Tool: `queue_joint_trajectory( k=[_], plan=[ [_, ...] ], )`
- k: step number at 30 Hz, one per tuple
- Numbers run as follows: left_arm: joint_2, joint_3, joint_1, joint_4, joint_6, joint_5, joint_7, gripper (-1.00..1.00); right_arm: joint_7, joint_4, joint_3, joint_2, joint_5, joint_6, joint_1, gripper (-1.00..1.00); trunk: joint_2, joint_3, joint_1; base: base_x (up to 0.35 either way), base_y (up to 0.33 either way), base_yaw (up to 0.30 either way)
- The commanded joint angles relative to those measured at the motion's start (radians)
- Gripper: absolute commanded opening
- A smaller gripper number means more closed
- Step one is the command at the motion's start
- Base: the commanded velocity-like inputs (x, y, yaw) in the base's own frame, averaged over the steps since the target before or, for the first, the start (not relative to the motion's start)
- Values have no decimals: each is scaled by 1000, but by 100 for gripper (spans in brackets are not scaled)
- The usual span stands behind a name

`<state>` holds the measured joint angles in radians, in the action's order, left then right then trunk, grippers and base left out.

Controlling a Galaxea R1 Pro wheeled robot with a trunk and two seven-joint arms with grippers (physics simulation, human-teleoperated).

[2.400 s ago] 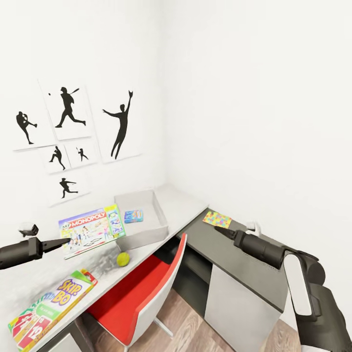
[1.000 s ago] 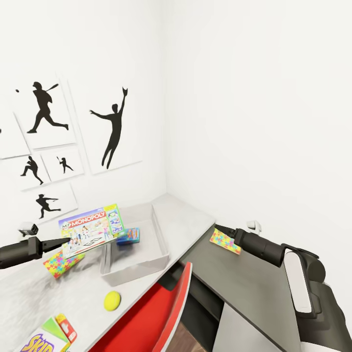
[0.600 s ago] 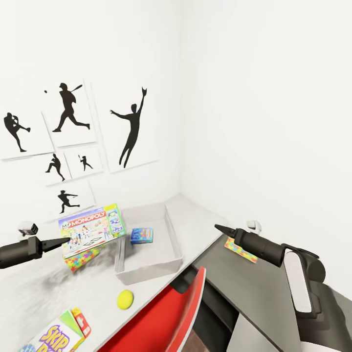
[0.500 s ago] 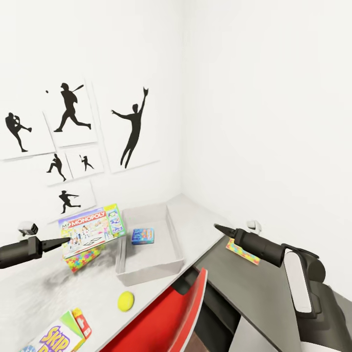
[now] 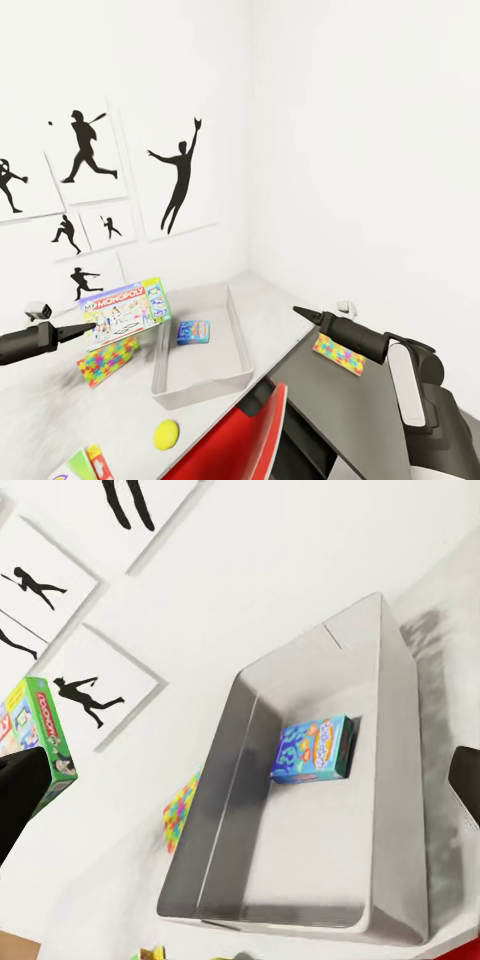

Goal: Put all the toys in the child's room - the three board games (two on the bed and one on the table), the two jigsaw puzzles on the table, and the tennis ball on the table - inside the toy box on the table in the child's room.

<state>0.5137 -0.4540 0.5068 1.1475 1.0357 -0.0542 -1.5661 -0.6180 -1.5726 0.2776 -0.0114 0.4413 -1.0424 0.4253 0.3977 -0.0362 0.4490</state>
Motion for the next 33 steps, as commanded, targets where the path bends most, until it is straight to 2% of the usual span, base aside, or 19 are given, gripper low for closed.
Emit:
queue_joint_trajectory(
  k=[1,22,26,27,30,33],
  plan=[
    [0,0,1,1,10,0,-5,-100,-8,0,2,0,-6,-5,1,100,2,-2,1,196,0,0],
    [-1,3,1,4,10,2,-5,-100,-10,2,10,-3,-4,-5,1,100,2,-2,1,14,0,0],
    [-4,8,2,5,11,4,-5,-100,-11,3,10,-16,-2,-5,1,100,2,-2,1,0,0,0],
    [-6,10,5,7,11,5,-5,-100,-12,3,11,-25,1,-5,1,100,2,-2,1,0,0,0],
    [-10,16,33,7,11,8,-5,-100,-13,3,13,-42,6,-5,3,100,2,-2,1,0,0,0],
    [-23,58,77,6,11,12,-5,-100,-17,3,32,-53,10,-5,5,100,2,-2,1,0,0,0]
  ],
)
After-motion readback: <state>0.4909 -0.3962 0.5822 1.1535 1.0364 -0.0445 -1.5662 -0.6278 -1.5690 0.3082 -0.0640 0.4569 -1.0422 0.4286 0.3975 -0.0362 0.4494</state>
